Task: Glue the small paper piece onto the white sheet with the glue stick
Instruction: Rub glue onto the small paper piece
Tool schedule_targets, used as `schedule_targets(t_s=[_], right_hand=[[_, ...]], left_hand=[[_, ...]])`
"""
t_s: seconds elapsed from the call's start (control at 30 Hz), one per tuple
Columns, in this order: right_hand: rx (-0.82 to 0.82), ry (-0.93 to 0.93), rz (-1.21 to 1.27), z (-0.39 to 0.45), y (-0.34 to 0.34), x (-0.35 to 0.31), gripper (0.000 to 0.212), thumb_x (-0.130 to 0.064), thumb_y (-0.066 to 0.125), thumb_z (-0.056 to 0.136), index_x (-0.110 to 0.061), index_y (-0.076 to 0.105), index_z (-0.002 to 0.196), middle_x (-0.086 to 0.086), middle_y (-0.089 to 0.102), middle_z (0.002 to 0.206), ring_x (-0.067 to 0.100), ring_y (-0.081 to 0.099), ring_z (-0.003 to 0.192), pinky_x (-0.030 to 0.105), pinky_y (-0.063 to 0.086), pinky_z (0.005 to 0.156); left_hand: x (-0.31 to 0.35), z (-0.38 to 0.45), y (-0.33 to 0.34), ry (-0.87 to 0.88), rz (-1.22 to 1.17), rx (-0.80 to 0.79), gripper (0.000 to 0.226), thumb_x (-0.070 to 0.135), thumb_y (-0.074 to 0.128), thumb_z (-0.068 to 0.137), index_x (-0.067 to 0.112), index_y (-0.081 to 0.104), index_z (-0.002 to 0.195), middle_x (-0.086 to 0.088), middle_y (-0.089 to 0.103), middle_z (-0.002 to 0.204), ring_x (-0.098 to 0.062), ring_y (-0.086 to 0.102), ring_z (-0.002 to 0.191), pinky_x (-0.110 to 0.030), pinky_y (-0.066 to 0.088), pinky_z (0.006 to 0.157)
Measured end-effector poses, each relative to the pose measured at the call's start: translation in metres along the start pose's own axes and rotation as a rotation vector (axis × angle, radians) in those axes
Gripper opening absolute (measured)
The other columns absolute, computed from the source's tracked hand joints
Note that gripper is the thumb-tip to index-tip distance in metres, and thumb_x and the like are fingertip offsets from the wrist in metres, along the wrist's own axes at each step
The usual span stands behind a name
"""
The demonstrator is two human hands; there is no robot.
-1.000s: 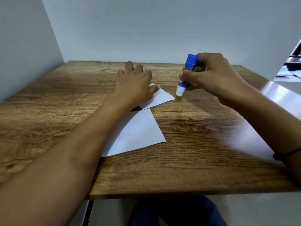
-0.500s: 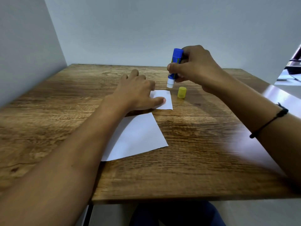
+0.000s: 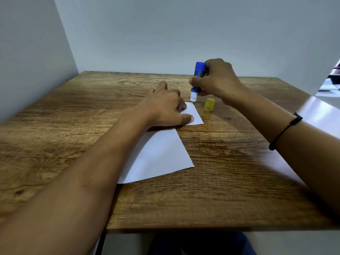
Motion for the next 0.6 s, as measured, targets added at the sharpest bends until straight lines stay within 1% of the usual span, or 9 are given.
schedule_targets(t_s=[0.07,0.17,0.23,0.3,0.47,0.6], right_hand=[[-0.007,-0.011,-0.032,0.0,0.003,-0.001,0.035,-0.02,0.07,0.078,0.004,0.057,0.1,0.013,0.059,0.085,0.025,0.067,0.072,0.036,0.059,0.069],[-0.024,-0.01,-0.083,0.0,0.007,-0.003,0.037,-0.021,0.069,0.079,0.004,0.057,0.103,0.02,0.063,0.094,0.032,0.068,0.084,0.043,0.057,0.078],[-0.033,-0.01,-0.116,0.001,0.01,-0.003,0.037,-0.022,0.069,0.079,0.003,0.056,0.104,0.023,0.064,0.101,0.035,0.065,0.09,0.047,0.054,0.083],[-0.041,-0.006,-0.13,0.001,0.012,-0.003,0.037,-0.023,0.068,0.08,0.002,0.056,0.105,0.023,0.063,0.103,0.035,0.064,0.093,0.047,0.053,0.085],[-0.047,0.004,-0.129,-0.001,0.011,-0.004,0.037,-0.022,0.068,0.08,0.002,0.056,0.104,0.023,0.064,0.102,0.035,0.065,0.092,0.046,0.054,0.085],[-0.066,0.019,-0.088,-0.008,0.007,-0.005,0.034,-0.02,0.07,0.079,0.003,0.057,0.101,0.017,0.062,0.089,0.032,0.069,0.081,0.043,0.058,0.077]], left_hand=[[-0.002,0.0,0.0,-0.003,-0.02,-0.002,0.048,0.053,0.048,0.079,0.017,0.066,0.104,-0.002,0.055,0.116,-0.019,0.025,0.097,-0.038,0.024,0.082],[-0.003,0.0,0.0,-0.008,-0.041,-0.012,0.04,0.045,0.05,0.081,0.019,0.065,0.106,-0.001,0.054,0.119,-0.018,0.023,0.096,-0.037,0.022,0.083],[-0.003,0.001,0.0,-0.009,-0.043,-0.017,0.038,0.042,0.05,0.08,0.019,0.065,0.106,0.0,0.053,0.12,-0.018,0.022,0.096,-0.036,0.021,0.083],[-0.003,0.001,0.001,-0.013,-0.048,-0.021,0.037,0.041,0.051,0.08,0.018,0.065,0.106,0.0,0.053,0.12,-0.018,0.022,0.096,-0.036,0.021,0.083],[-0.004,0.001,0.001,-0.021,-0.055,-0.036,0.039,0.042,0.05,0.08,0.019,0.065,0.108,0.0,0.052,0.12,-0.02,0.027,0.102,-0.036,0.021,0.083],[-0.003,0.001,0.001,-0.021,-0.063,-0.035,0.039,0.042,0.051,0.08,0.019,0.064,0.109,0.0,0.052,0.121,-0.021,0.029,0.106,-0.037,0.022,0.084]])
Point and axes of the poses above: each hand's wrist, its own z-axis towards the middle knuckle, its own y-axis out of the palm, x = y × z, the point moved 4 cm from there along z, towards the middle knuckle
